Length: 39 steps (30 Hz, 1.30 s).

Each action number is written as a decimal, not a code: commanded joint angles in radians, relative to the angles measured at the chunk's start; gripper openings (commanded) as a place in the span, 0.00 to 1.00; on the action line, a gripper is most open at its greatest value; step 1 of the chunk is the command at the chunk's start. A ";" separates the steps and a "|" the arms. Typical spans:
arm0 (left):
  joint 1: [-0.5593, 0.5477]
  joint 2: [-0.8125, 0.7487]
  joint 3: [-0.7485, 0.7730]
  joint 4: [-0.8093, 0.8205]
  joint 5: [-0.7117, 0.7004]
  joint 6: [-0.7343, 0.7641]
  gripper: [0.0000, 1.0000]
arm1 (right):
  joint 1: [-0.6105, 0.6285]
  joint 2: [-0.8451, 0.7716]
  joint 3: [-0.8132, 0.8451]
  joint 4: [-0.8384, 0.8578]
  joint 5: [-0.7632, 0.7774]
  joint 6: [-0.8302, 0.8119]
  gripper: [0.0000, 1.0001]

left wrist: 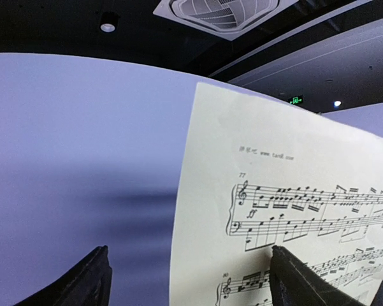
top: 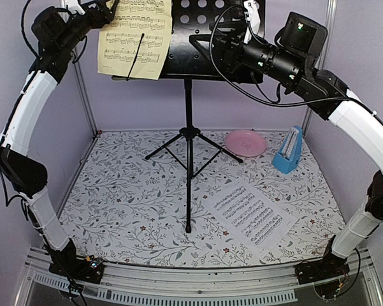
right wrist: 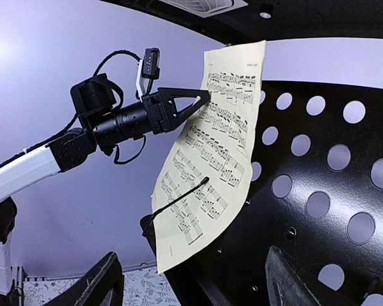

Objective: Set up the instrument practice props

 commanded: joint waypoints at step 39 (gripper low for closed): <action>-0.004 -0.405 -0.464 -0.075 -0.103 0.017 0.83 | 0.005 -0.037 0.013 -0.125 -0.060 0.047 0.78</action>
